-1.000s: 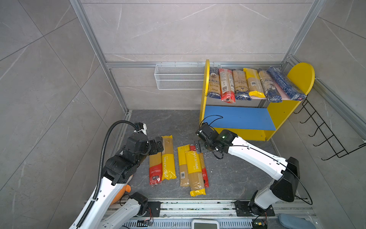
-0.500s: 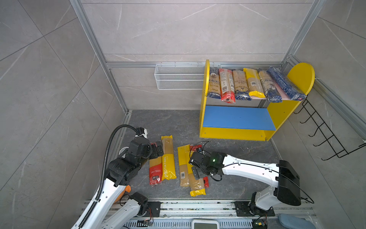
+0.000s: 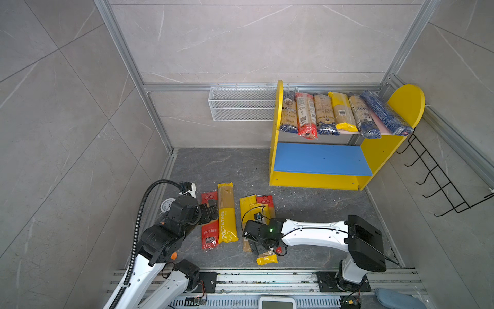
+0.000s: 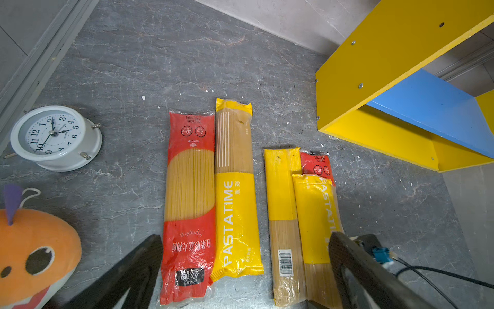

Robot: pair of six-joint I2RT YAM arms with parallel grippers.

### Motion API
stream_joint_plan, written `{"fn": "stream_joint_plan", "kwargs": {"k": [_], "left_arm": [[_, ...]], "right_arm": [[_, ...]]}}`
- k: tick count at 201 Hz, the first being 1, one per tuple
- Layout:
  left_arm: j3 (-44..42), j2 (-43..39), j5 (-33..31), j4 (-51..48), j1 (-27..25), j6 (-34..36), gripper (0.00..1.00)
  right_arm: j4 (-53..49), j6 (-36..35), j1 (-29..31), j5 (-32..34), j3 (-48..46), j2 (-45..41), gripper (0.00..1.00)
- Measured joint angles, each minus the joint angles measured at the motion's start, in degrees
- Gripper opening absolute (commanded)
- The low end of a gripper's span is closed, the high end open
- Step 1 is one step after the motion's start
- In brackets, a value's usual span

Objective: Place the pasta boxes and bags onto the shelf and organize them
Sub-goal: 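Grasp the yellow PASTATIME pack nearest the shelf with the right gripper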

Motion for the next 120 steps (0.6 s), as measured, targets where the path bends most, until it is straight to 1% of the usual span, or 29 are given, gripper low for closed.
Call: {"fn": "stream_joint_plan", "kwargs": {"k": [18, 30, 34, 38, 48, 56, 80, 102, 116, 120], "left_arm": [[0.0, -0.8, 0.0, -0.3, 0.0, -0.2, 1.0], [0.0, -1.0, 0.0, -0.5, 0.0, -0.2, 1.0], [0.0, -1.0, 0.0, -0.5, 0.0, -0.2, 1.0], [0.0, -1.0, 0.0, -0.6, 0.0, -0.2, 1.0], [0.0, -1.0, 0.0, -0.8, 0.0, -0.2, 1.0], [0.0, -0.9, 0.0, -1.0, 0.0, -0.2, 1.0], [0.0, -0.4, 0.0, -1.2, 0.0, -0.2, 1.0], [0.3, 0.4, 0.0, -1.2, 0.0, -0.1, 1.0], [0.7, 1.1, 0.0, -1.2, 0.0, 0.0, 1.0], [0.8, 1.3, 0.0, -1.2, 0.0, 0.1, 1.0]], "right_arm": [[0.2, 0.0, 0.2, -0.1, 0.8, 2.6, 0.97], [-0.5, -0.1, 0.2, -0.2, 1.6, 3.5, 0.92], [-0.7, 0.0, 0.2, -0.3, 1.9, 3.7, 0.89], [-0.9, -0.1, 0.2, -0.3, 2.2, 4.0, 0.83], [-1.2, 0.0, 0.3, -0.5, 2.7, 4.6, 0.62], [-1.4, -0.2, 0.3, -0.5, 2.8, 4.8, 0.51], [-1.0, 1.2, 0.3, -1.2, 2.8, 4.3, 0.31], [-0.3, 1.3, 0.3, -1.5, 2.3, 2.9, 0.15], [0.1, 1.6, 0.2, -1.8, 1.4, 1.6, 0.01], [0.2, 1.6, 0.2, -1.9, 1.1, 1.2, 0.0]]}}
